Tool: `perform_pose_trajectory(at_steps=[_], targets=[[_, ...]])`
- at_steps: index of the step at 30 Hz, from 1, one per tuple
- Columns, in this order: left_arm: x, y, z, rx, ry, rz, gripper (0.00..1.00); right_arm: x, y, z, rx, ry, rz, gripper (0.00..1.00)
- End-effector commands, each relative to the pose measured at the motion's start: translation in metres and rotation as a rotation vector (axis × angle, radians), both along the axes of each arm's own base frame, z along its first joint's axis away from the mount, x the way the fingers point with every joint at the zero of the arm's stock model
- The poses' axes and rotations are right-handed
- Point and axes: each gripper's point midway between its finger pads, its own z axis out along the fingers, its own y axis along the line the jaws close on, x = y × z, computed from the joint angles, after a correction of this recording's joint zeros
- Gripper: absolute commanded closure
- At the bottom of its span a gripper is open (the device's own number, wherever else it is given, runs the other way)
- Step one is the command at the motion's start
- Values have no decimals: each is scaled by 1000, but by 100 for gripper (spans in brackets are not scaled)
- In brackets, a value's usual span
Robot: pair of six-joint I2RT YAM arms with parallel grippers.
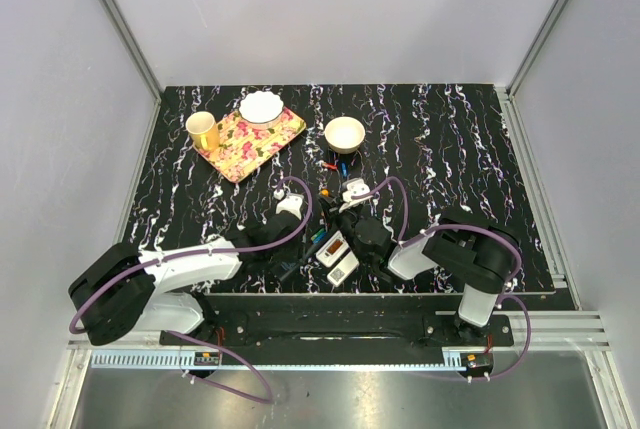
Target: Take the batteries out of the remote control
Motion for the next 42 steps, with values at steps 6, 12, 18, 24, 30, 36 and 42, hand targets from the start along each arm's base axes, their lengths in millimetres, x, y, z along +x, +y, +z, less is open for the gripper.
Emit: perform_pose_trajectory(at_steps=[6,12,18,24,30,36,42], targets=[[-21,3,-19,22,93,-42,56,3,3,27,128,-92,-22,100],[-22,4,-20,23,97,-41,57,7,2,28,137,-92,-30,100],[-23,6,-22,28,101,-39,57,4,1,24,204,-43,34,100],[-22,5,-24,32,105,-36,59,9,-13,10,296,62,101,100],[-22,4,-26,38,111,-38,62,7,-11,5,330,102,128,100],[-22,4,-29,46,118,-39,66,9,-15,3,368,135,133,100],[-21,4,-31,60,126,-38,68,12,-20,5,445,188,154,100]])
